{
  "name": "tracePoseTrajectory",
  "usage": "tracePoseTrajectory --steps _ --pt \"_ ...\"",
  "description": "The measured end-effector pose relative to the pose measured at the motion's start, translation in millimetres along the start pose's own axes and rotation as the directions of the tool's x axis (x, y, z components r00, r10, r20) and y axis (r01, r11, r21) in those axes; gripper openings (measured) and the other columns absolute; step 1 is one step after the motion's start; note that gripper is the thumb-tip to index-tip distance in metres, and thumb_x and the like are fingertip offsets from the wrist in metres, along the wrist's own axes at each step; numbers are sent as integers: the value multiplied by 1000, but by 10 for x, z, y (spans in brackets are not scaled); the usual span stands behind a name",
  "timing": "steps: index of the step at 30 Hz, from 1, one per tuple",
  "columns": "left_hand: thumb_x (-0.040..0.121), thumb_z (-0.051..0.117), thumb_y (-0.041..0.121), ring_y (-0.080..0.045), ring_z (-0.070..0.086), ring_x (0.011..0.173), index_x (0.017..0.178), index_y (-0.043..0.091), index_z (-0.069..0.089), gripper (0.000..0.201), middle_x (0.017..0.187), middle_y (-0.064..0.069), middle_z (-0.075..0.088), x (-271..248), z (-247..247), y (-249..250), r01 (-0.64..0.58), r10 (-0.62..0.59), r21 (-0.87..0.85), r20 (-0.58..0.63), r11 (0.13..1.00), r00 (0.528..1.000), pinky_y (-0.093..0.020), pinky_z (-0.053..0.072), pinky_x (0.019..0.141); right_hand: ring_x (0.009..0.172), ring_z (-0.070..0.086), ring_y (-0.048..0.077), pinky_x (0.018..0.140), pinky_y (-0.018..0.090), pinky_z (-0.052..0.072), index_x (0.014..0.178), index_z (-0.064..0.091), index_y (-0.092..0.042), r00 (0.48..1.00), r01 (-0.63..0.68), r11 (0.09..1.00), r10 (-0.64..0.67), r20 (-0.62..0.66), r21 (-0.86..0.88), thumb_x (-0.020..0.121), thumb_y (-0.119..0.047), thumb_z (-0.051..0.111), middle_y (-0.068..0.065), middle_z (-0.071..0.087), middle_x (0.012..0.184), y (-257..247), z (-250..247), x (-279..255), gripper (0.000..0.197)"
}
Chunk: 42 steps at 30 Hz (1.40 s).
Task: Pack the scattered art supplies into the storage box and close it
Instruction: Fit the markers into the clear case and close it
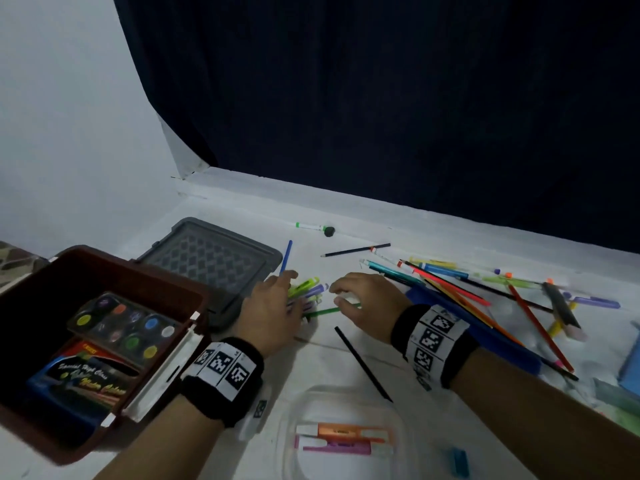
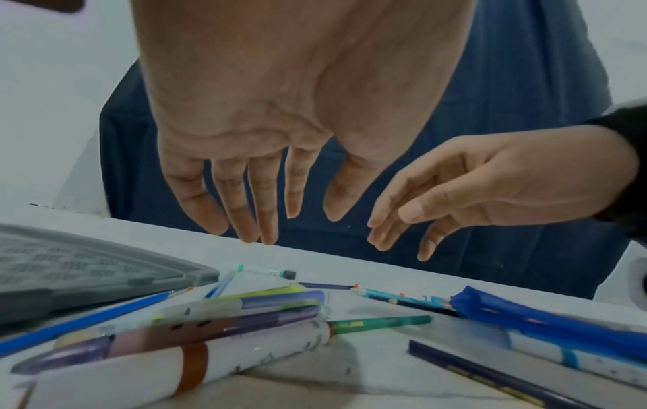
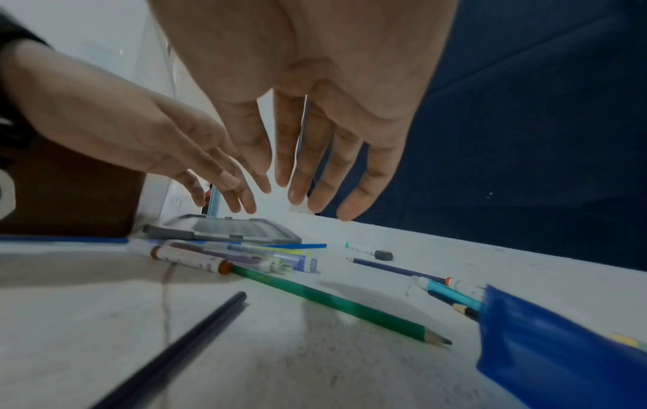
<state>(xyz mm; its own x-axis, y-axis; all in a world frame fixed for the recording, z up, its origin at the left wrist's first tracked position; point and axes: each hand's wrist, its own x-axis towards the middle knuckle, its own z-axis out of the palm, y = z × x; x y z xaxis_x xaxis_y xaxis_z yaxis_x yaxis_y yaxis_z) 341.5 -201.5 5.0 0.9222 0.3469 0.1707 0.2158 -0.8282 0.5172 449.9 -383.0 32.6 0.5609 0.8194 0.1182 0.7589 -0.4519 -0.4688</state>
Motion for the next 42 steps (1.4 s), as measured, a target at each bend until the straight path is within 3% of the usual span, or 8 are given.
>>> tracePoseTrajectory --steps 4,8,15,24,29,34,39,42 --pt "93 55 25 -34 57 117 137 13 46 46 125 -13 61 284 151 -94 84 -107 161 144 983 984 -48 49 94 118 52 25 101 33 38 128 58 -13 995 11 996 -2 101 -91 97 -19 48 6 60 127 93 191 330 33" --pt "92 53 22 -36 58 109 115 10 52 26 113 -14 60 445 222 -85 109 -168 259 218 960 961 -45 50 90 123 48 26 105 36 37 133 53 -10 978 1 990 28 209 -138 98 -15 46 10 55 132 147 366 519 36" --pt "88 59 16 -22 61 106 113 26 62 27 111 -1 62 530 293 -177 77 -140 271 222 959 965 -37 52 91 91 58 37 66 39 43 96 65 -7 985 129 929 -79 154 -347 81 0 56 12 62 96 220 483 545 18" --pt "87 67 15 -22 61 105 117 28 61 33 114 -1 63 577 274 -124 7 -97 268 321 963 942 -35 51 93 98 57 30 72 34 41 106 55 -12 977 -17 906 105 186 -424 93 -13 53 9 53 110 240 162 258 13" --pt "90 65 16 -26 59 107 118 21 61 28 117 -7 55 548 231 -15 -87 -40 316 376 945 926 -35 48 93 80 58 21 71 39 53 89 48 -18 971 -221 954 235 47 -202 93 -16 54 1 58 88 232 -144 -81 8" --pt "87 61 2 -31 64 95 112 16 55 29 106 -9 68 435 52 140 -103 53 167 281 981 958 -36 53 77 59 58 5 56 14 44 80 65 -18 951 -218 950 258 -169 223 83 -12 69 -4 65 67 109 -418 -623 7" --pt "92 60 4 -14 62 68 124 28 43 43 90 5 69 78 -324 492 -191 199 -144 48 971 979 -29 47 61 67 72 19 66 21 55 95 71 5 909 -123 646 378 -176 754 84 8 66 29 67 80 -123 -480 -1166 12" --pt "94 60 4 -13 68 80 127 32 42 48 91 5 72 -278 -601 649 -185 189 -383 -29 905 982 -24 52 68 75 72 30 73 31 59 96 72 3 915 -101 570 375 -148 816 86 4 65 25 70 80 -276 -438 -1453 11"
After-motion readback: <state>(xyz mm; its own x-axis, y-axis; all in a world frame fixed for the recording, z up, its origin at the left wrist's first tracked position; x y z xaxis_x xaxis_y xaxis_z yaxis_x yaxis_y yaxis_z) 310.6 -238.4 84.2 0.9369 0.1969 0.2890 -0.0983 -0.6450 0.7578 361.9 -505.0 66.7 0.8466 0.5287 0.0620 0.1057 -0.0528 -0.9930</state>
